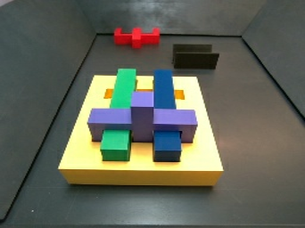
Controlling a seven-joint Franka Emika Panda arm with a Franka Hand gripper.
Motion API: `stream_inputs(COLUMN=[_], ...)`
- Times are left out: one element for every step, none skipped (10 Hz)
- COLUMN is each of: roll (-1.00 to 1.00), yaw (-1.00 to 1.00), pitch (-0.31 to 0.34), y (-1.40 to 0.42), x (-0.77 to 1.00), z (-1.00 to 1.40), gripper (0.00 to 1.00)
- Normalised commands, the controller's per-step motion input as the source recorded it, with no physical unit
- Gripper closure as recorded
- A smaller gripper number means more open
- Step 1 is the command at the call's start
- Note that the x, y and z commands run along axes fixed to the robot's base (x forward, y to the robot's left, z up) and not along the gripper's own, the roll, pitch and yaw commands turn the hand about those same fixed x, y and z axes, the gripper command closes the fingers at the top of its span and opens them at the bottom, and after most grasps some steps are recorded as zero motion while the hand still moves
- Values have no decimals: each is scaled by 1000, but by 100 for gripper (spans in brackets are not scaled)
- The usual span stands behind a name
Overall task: Pick up the red object. Move up. Place the red object on the fixture. Regrasp the red object. Move to above the board. Insert the red object.
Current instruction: Pick up the red object.
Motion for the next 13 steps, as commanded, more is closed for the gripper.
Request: stream_inputs(roll=[-77, -21, 0, 0, 0, 0, -20, 0, 0, -51, -37, -30, -53], yaw=[0, 0, 0, 0, 0, 0, 0, 0, 0, 0, 0, 0, 0], pitch=[-39, -17, -29, -30, -19, -10, -4, 0, 0, -24, 0, 0, -13], y=[289, 517, 497, 483, 463, 406, 71, -80, -131, 9, 263, 314, 329], x=[-43, -26, -94, -80, -60, -74, -29, -186, -174, -263, -114, -60, -120], z=[-560, -1000, -1000, -1000, -1000, -1000, -1000, -1000, -1000, -1000, -1000, -1000, -1000], gripper=[0, 0, 0, 0, 0, 0, 0, 0, 0, 0, 0, 0, 0])
